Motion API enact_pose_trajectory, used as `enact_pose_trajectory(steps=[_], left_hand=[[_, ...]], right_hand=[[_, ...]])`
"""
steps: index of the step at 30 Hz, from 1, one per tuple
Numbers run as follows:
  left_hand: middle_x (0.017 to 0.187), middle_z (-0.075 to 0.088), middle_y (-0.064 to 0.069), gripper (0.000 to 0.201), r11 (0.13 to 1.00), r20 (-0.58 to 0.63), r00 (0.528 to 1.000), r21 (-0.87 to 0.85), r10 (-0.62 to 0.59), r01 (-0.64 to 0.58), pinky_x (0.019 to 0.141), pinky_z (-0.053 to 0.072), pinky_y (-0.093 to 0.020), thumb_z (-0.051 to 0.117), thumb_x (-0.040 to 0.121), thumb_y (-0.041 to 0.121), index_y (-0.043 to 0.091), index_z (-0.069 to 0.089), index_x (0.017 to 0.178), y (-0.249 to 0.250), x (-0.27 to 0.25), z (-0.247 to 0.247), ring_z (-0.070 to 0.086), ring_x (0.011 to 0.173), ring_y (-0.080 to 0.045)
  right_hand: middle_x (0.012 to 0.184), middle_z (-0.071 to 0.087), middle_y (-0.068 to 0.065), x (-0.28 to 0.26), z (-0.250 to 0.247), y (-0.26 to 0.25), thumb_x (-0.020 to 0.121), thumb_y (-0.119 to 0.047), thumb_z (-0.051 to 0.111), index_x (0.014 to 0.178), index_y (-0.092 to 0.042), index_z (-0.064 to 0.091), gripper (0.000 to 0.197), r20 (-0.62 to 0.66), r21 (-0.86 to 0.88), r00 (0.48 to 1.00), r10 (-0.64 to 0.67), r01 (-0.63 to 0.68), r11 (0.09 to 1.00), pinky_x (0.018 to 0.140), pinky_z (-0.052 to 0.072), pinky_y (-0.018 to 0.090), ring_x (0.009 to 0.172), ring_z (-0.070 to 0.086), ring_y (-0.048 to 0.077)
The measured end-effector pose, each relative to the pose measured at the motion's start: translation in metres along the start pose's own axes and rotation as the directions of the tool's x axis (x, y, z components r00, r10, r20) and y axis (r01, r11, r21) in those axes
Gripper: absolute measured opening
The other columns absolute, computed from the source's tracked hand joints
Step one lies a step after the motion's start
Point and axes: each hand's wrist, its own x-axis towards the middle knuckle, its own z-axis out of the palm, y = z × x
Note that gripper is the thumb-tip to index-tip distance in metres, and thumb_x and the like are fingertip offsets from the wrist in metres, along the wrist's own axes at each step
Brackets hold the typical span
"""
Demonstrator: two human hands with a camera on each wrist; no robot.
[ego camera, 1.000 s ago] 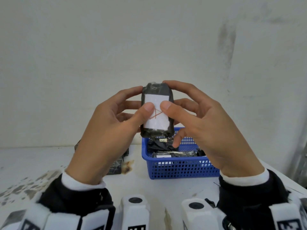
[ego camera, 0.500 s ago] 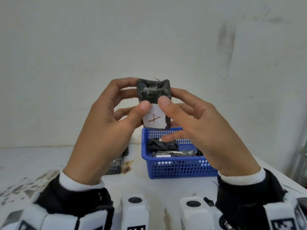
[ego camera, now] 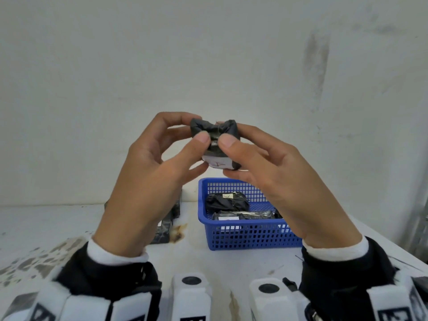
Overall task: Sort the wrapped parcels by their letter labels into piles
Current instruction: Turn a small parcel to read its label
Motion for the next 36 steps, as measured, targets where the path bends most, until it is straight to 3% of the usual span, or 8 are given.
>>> enact_pose_trajectory(steps=[8, 12, 14, 18, 23, 26, 29, 36], left_hand=[[0.099, 0.073, -0.004, 0.026, 1.0, -0.063, 0.998, -0.007, 0.015, -0.015, 0.082, 0.06, -0.037, 0.074, 0.073, 0.025, 0.013, 0.067, 0.096, -0.001, 0.0, 0.005, 0.073, 0.087, -0.018], [0.096, 0.072, -0.003, 0.023, 1.0, -0.094, 0.995, -0.002, 0.027, -0.027, 0.083, 0.06, -0.038, 0.076, 0.075, 0.023, 0.01, 0.066, 0.091, 0.002, -0.002, 0.008, 0.072, 0.079, -0.015], [0.096, 0.074, -0.004, 0.024, 1.0, -0.1, 0.995, -0.006, 0.027, -0.028, 0.083, 0.06, -0.036, 0.075, 0.074, 0.03, 0.011, 0.065, 0.084, 0.004, -0.003, 0.01, 0.073, 0.083, -0.016], [0.091, 0.076, -0.002, 0.024, 1.0, -0.111, 0.994, -0.005, -0.012, 0.011, 0.087, 0.058, -0.036, 0.074, 0.07, 0.03, 0.008, 0.065, 0.078, 0.003, -0.002, 0.009, 0.073, 0.084, -0.016], [0.107, 0.073, 0.004, 0.037, 0.997, -0.064, 0.997, 0.058, -0.051, 0.055, 0.075, 0.054, -0.017, 0.075, 0.077, 0.014, 0.02, 0.064, 0.112, -0.001, 0.0, 0.007, 0.071, 0.095, -0.009], [0.103, 0.075, 0.006, 0.041, 0.995, -0.053, 0.997, 0.081, -0.049, 0.053, 0.067, 0.052, -0.013, 0.07, 0.082, 0.004, 0.021, 0.062, 0.118, -0.004, 0.001, 0.006, 0.071, 0.092, -0.009], [0.103, 0.075, 0.006, 0.043, 0.992, -0.05, 0.997, 0.109, -0.053, 0.058, 0.067, 0.053, -0.018, 0.069, 0.083, 0.004, 0.023, 0.062, 0.121, -0.005, 0.001, 0.005, 0.072, 0.088, -0.012], [0.096, 0.075, 0.007, 0.023, 0.984, -0.071, 0.997, 0.176, -0.012, 0.024, 0.082, 0.057, -0.035, 0.069, 0.084, 0.017, 0.029, 0.072, 0.104, -0.004, 0.002, 0.001, 0.072, 0.087, -0.022]], right_hand=[[0.104, 0.076, -0.003, -0.001, 0.003, 0.0, 0.082, -0.05, 0.067, 0.111, -0.042, 0.072, 0.031, -0.01, -0.047, 1.0, -0.027, 0.027, 0.999, 0.098, 0.055, 0.044, 0.101, 0.072, 0.018], [0.105, 0.073, -0.002, -0.004, 0.003, -0.005, 0.088, -0.051, 0.066, 0.107, -0.046, 0.071, 0.021, -0.013, -0.079, 0.999, -0.03, 0.029, 0.996, 0.075, 0.059, 0.047, 0.089, 0.068, 0.039], [0.105, 0.073, -0.007, -0.005, 0.0, -0.007, 0.086, -0.044, 0.066, 0.109, -0.044, 0.072, 0.024, -0.003, -0.067, 1.0, -0.02, 0.019, 0.998, 0.061, 0.055, 0.033, 0.076, 0.071, 0.029], [0.106, 0.073, -0.005, -0.006, -0.004, -0.01, 0.084, -0.046, 0.072, 0.111, -0.04, 0.073, 0.028, -0.026, -0.045, 0.999, -0.039, 0.038, 0.998, 0.076, 0.058, 0.032, 0.085, 0.071, 0.02], [0.114, 0.07, 0.012, -0.008, -0.006, -0.008, 0.087, -0.023, 0.075, 0.12, -0.051, 0.063, 0.045, -0.032, -0.03, 0.998, -0.055, 0.054, 0.998, 0.092, 0.054, 0.053, 0.089, 0.065, 0.047], [0.114, 0.068, -0.014, -0.006, -0.004, -0.007, 0.08, -0.022, 0.079, 0.13, -0.045, 0.057, 0.059, -0.048, -0.01, 0.998, -0.046, 0.046, 0.999, 0.089, 0.059, 0.034, 0.077, 0.073, 0.015], [0.109, 0.071, -0.006, -0.003, -0.002, -0.003, 0.084, -0.012, 0.075, 0.126, -0.034, 0.059, 0.05, -0.05, 0.021, 0.999, -0.015, 0.017, 1.0, 0.083, 0.06, 0.027, 0.076, 0.073, 0.008], [0.093, 0.076, 0.0, -0.002, 0.001, -0.001, 0.086, -0.009, 0.075, 0.113, -0.032, 0.062, 0.038, -0.036, 0.01, 0.999, -0.024, 0.024, 1.0, 0.084, 0.062, 0.043, 0.075, 0.073, 0.016]])
